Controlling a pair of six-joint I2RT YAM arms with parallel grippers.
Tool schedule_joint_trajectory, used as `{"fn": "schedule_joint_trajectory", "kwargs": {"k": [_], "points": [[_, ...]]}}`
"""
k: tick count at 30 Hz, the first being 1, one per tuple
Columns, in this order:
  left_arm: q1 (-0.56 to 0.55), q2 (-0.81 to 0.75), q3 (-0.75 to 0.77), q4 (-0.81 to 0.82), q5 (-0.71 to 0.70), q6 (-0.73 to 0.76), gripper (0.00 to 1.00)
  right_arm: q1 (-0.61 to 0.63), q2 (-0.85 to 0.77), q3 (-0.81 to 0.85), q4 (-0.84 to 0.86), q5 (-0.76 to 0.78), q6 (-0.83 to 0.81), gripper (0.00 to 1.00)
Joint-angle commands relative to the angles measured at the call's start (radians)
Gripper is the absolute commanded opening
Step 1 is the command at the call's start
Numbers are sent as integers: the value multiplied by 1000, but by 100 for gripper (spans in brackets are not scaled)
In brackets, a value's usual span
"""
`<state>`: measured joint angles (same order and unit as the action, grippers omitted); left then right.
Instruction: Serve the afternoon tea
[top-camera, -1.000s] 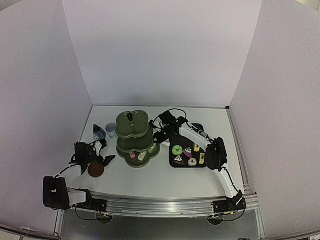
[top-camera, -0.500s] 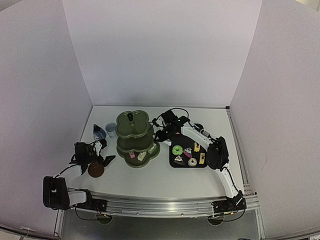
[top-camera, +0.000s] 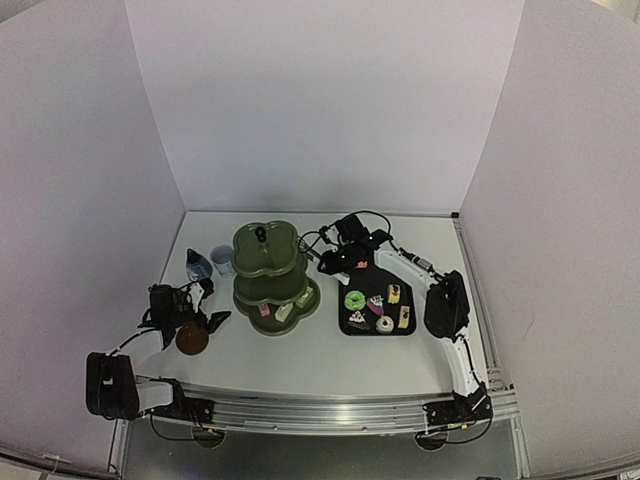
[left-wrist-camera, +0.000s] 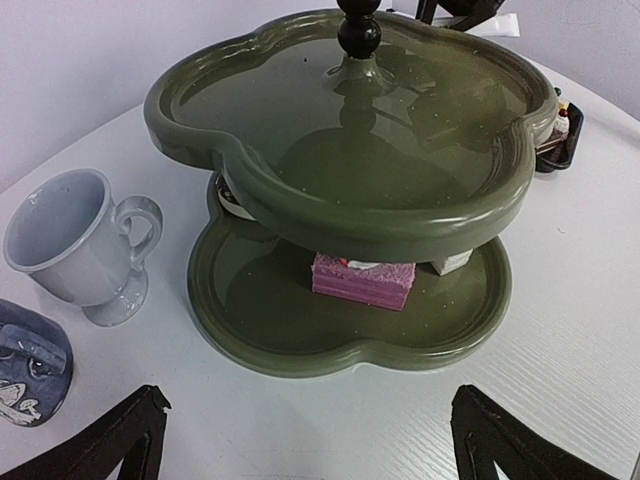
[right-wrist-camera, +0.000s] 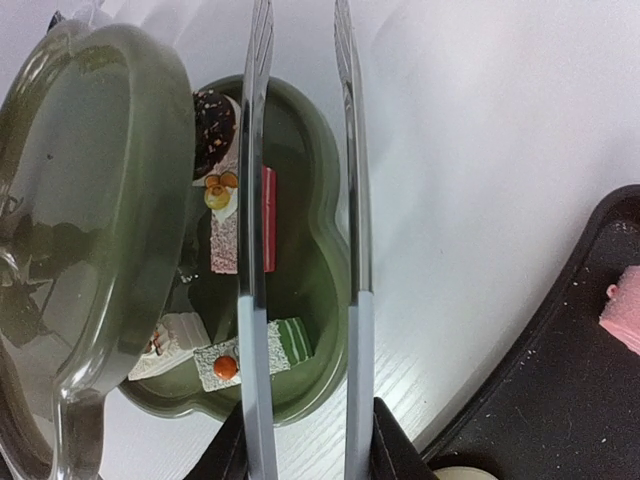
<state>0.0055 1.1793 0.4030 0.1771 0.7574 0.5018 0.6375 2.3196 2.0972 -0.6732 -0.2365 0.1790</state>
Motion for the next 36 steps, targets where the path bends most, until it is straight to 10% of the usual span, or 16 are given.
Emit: {"fn": "schedule_joint_trajectory", "kwargs": {"k": [1, 25, 36], "points": [[-2, -20, 16, -13, 11, 20, 99, -30, -124, -43, 85, 41, 102, 31], [-2, -95, 57, -120, -11, -5, 99, -81, -790, -772, -103, 128, 298, 31], [-2, -97, 76, -160, -17, 16, 100, -74, -783, -840, -257, 117, 175, 32]]}}
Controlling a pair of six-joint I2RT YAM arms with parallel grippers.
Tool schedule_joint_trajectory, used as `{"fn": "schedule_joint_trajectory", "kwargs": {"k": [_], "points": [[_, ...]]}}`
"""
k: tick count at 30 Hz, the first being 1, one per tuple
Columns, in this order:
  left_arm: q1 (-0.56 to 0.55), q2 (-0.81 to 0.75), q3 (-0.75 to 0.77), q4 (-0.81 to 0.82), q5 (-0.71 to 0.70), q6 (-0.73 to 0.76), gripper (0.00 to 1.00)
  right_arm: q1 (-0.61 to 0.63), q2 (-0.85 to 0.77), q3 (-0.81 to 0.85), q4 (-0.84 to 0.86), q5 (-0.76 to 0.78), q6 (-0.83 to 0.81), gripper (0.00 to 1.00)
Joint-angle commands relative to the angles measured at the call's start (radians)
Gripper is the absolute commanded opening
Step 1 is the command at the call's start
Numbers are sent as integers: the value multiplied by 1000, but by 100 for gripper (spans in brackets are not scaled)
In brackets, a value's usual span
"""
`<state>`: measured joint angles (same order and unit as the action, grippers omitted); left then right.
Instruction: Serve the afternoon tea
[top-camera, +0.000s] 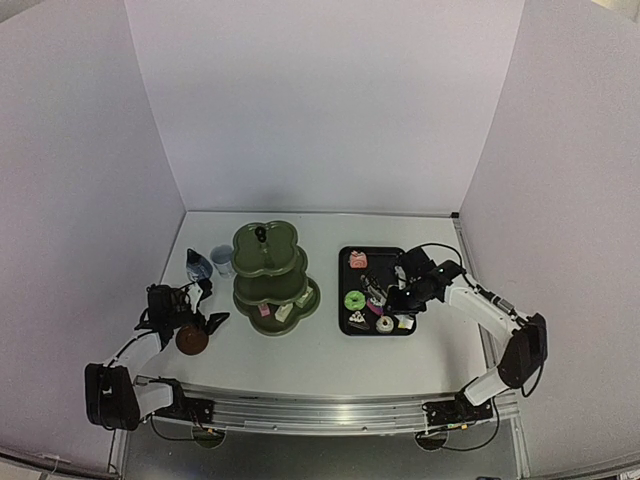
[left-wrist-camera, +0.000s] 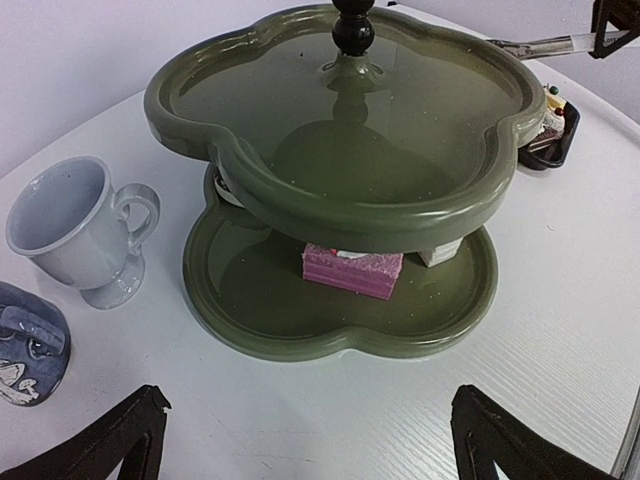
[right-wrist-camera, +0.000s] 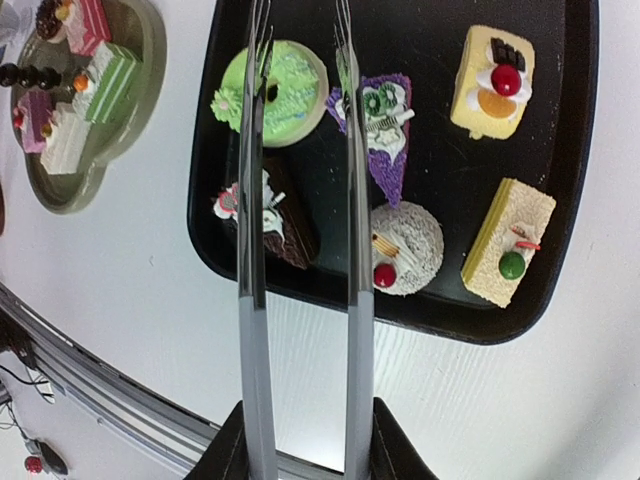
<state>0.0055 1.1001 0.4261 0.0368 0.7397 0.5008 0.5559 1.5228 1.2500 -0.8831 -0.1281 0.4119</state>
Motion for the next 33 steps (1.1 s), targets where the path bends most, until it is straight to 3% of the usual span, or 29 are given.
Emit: {"fn": "schedule_joint_trajectory", "kwargs": {"k": [1, 25, 33], "points": [[-2, -16, 54, -21, 0, 19, 100, 8, 21, 11, -50, 11, -66, 32], [-2, -14, 42, -21, 0, 35, 99, 13, 56, 142, -139, -19, -170, 33], [-2, -11, 47, -22, -4, 37, 100, 13, 152, 206, -221, -1, -250, 33]]}}
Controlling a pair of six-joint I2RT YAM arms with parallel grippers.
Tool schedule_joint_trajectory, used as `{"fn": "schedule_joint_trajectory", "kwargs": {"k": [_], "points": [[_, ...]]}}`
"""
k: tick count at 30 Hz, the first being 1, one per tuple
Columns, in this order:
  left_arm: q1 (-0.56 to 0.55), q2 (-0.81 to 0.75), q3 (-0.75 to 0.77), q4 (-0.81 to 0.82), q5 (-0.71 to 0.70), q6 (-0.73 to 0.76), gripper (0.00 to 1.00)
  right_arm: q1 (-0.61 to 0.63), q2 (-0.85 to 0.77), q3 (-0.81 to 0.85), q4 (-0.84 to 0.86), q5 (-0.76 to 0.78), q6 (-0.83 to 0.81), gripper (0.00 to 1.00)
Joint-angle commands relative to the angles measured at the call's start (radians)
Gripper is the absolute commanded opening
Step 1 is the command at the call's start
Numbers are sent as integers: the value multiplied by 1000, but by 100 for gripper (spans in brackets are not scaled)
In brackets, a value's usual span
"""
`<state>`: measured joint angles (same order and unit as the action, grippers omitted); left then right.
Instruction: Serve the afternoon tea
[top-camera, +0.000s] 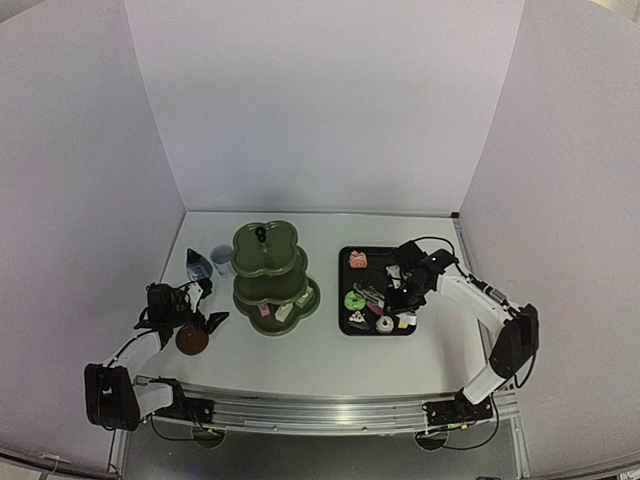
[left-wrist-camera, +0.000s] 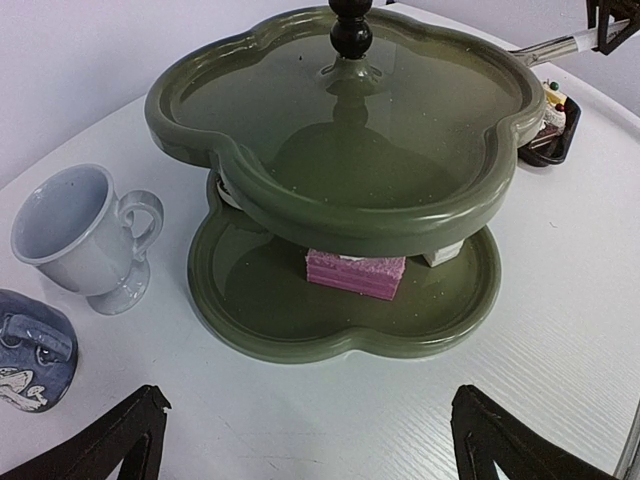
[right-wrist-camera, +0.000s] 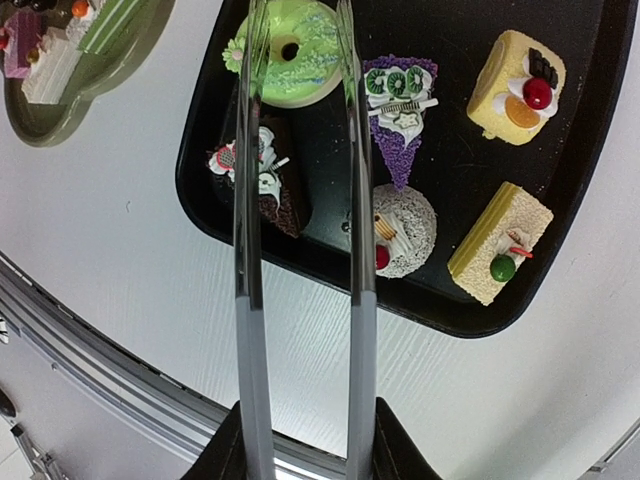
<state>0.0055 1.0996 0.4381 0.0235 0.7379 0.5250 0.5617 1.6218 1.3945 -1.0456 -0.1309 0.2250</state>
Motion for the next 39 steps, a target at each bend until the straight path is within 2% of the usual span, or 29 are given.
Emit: {"fn": "schedule_joint_trajectory", "kwargs": {"k": [1, 15, 19, 21, 32, 39], "points": [[-2, -11, 35, -11, -3, 14, 100, 7, 61, 69, -71, 2, -70, 33], [-2, -4, 28, -3, -5, 20, 100, 7, 142, 131, -127, 5, -104, 31], [-2, -9, 28, 1, -7, 10, 100, 9, 167, 145, -124, 11, -95, 5], [-2, -16, 30, -5, -21, 8, 100, 9, 158, 157, -125, 19, -93, 0], [-2, -61, 35, -2, -131, -115, 100, 47, 46, 204, -118, 116, -38, 0], [-2, -141, 58, -148, -273, -153, 100, 108, -50, 156, -118, 130, -21, 0]]}}
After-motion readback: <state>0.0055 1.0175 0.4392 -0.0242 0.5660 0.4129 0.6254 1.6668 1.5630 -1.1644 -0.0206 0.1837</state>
